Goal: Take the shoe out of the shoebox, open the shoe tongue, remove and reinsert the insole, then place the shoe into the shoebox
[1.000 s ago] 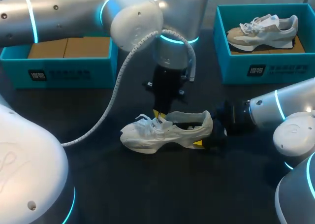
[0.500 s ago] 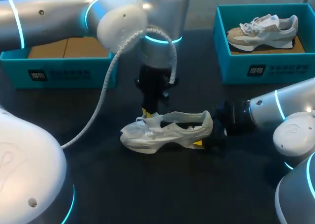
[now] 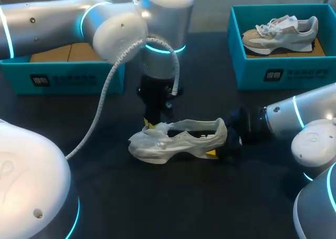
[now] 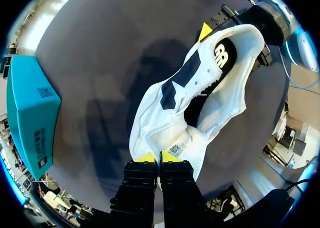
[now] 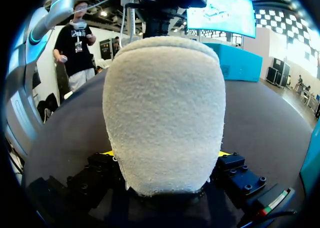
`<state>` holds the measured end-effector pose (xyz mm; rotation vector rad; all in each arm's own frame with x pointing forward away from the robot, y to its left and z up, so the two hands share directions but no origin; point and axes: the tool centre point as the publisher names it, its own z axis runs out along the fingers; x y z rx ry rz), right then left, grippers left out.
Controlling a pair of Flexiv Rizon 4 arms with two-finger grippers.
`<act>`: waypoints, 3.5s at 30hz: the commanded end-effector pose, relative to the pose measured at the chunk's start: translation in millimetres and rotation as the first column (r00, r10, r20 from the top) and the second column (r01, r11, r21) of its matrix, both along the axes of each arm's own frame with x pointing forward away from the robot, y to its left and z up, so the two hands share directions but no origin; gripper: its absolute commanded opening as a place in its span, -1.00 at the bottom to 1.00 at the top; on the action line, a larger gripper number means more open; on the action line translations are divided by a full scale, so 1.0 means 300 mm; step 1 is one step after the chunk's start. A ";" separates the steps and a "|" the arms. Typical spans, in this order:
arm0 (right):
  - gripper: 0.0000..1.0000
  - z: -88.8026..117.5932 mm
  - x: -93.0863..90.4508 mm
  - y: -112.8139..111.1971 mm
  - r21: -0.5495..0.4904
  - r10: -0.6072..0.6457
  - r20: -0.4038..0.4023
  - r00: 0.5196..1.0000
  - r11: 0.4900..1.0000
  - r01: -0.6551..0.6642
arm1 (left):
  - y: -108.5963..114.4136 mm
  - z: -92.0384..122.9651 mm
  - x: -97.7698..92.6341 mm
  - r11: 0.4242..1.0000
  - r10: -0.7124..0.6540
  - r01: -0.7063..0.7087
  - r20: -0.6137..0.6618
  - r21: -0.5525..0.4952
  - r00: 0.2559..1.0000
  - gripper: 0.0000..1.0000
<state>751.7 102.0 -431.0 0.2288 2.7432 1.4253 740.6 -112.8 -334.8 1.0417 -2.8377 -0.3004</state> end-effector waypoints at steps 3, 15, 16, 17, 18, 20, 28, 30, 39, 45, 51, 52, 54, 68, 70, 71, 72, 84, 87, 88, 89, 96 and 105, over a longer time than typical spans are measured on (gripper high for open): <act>-1.00 -0.018 0.011 -0.003 -0.003 -0.001 0.000 1.000 1.000 0.001 | 0.059 0.007 -0.003 0.999 0.032 -0.032 0.003 -0.020 0.999 -1.00; -1.00 -0.018 0.011 -0.003 -0.003 -0.001 0.000 1.000 1.000 0.001 | 0.109 -0.076 -0.020 0.997 0.030 -0.031 0.015 0.075 0.999 -1.00; -1.00 -0.018 0.011 -0.003 -0.003 -0.001 0.000 1.000 1.000 0.001 | 0.108 -0.088 -0.023 0.996 0.026 -0.028 0.023 0.089 0.999 -1.00; -1.00 -0.018 0.011 -0.003 -0.003 -0.001 0.000 1.000 1.000 0.001 | 0.107 -0.099 -0.024 0.995 0.024 -0.026 0.024 0.098 0.999 -1.00; -1.00 -0.018 0.011 -0.003 -0.003 -0.001 0.000 1.000 1.000 0.001 | 0.107 -0.113 -0.024 0.993 0.023 -0.024 0.012 0.113 1.000 -1.00; -1.00 -0.018 0.011 -0.003 -0.003 -0.001 0.000 1.000 1.000 0.001 | 0.111 -0.143 -0.027 0.989 0.012 -0.013 0.012 0.145 1.000 -1.00; -1.00 -0.018 0.011 -0.003 -0.003 -0.001 0.000 1.000 1.000 0.001 | 0.113 -0.197 -0.027 0.981 0.033 -0.035 0.015 0.190 0.999 -1.00; -1.00 -0.018 0.011 -0.003 -0.003 -0.001 0.000 1.000 1.000 0.001 | 0.114 -0.199 -0.028 0.980 0.036 -0.039 0.018 0.193 0.999 -1.00; -1.00 -0.018 0.011 -0.003 -0.003 -0.001 0.000 1.000 1.000 0.001 | 0.127 -0.160 -0.033 0.985 0.044 -0.047 0.025 0.166 0.999 1.00; -1.00 -0.018 0.011 -0.003 -0.003 -0.001 0.000 1.000 1.000 0.001 | 0.117 -0.107 -0.027 0.992 0.046 -0.049 0.030 0.112 0.998 1.00; -1.00 -0.018 0.011 -0.003 -0.003 -0.001 0.000 1.000 1.000 0.001 | 0.122 -0.041 -0.008 0.999 0.029 -0.029 0.008 0.033 1.000 1.00; -1.00 -0.018 0.011 -0.003 -0.003 -0.001 0.000 1.000 1.000 0.001 | 0.123 -0.027 -0.004 1.000 0.023 -0.024 0.003 0.017 1.000 1.00; -1.00 -0.018 0.011 -0.003 -0.003 -0.001 0.000 1.000 1.000 0.001 | 0.126 -0.001 0.008 1.000 0.001 -0.002 -0.008 -0.022 1.000 1.00; -1.00 -0.018 0.011 -0.003 -0.003 -0.001 0.000 1.000 1.000 0.001 | 0.041 0.150 0.142 0.931 -0.262 0.263 0.038 -0.254 0.964 1.00; -1.00 -0.018 0.011 -0.003 -0.003 -0.001 0.000 1.000 1.000 0.001 | 0.010 0.166 0.150 0.909 -0.318 0.320 0.053 -0.266 0.947 1.00; -1.00 -0.018 0.011 -0.003 -0.003 -0.001 0.000 1.000 1.000 0.001 | -0.005 0.172 0.154 0.898 -0.344 0.346 0.057 -0.272 0.937 1.00; -1.00 -0.018 0.011 -0.003 -0.003 -0.001 0.000 1.000 1.000 0.001 | -0.017 0.177 0.156 0.887 -0.365 0.367 0.064 -0.279 0.929 1.00; -1.00 -0.018 0.011 -0.003 -0.003 -0.001 0.000 1.000 1.000 0.001 | -0.175 0.250 0.159 0.775 -0.514 0.521 0.122 -0.358 0.849 -1.00; -1.00 -0.018 0.011 -0.003 -0.003 -0.001 0.000 1.000 1.000 0.001 | -0.202 0.260 0.153 0.733 -0.562 0.566 0.133 -0.378 0.816 -1.00; -1.00 -0.018 0.011 -0.003 -0.003 -0.001 0.000 1.000 1.000 0.001 | -0.211 0.265 0.154 0.716 -0.579 0.580 0.134 -0.388 0.804 -1.00; -1.00 -0.018 0.011 -0.003 -0.003 -0.001 0.000 1.000 1.000 0.001 | -0.220 0.270 0.154 0.702 -0.595 0.593 0.134 -0.395 0.793 -1.00; -1.00 -0.018 0.011 -0.003 -0.003 -0.001 0.000 1.000 1.000 0.001 | -0.289 0.269 0.117 0.646 -0.661 0.646 0.125 -0.408 0.740 -1.00; -1.00 -0.018 0.011 -0.003 -0.003 -0.001 0.000 1.000 1.000 0.001 | -0.351 0.204 0.020 0.569 -0.735 0.695 0.107 -0.439 0.669 -1.00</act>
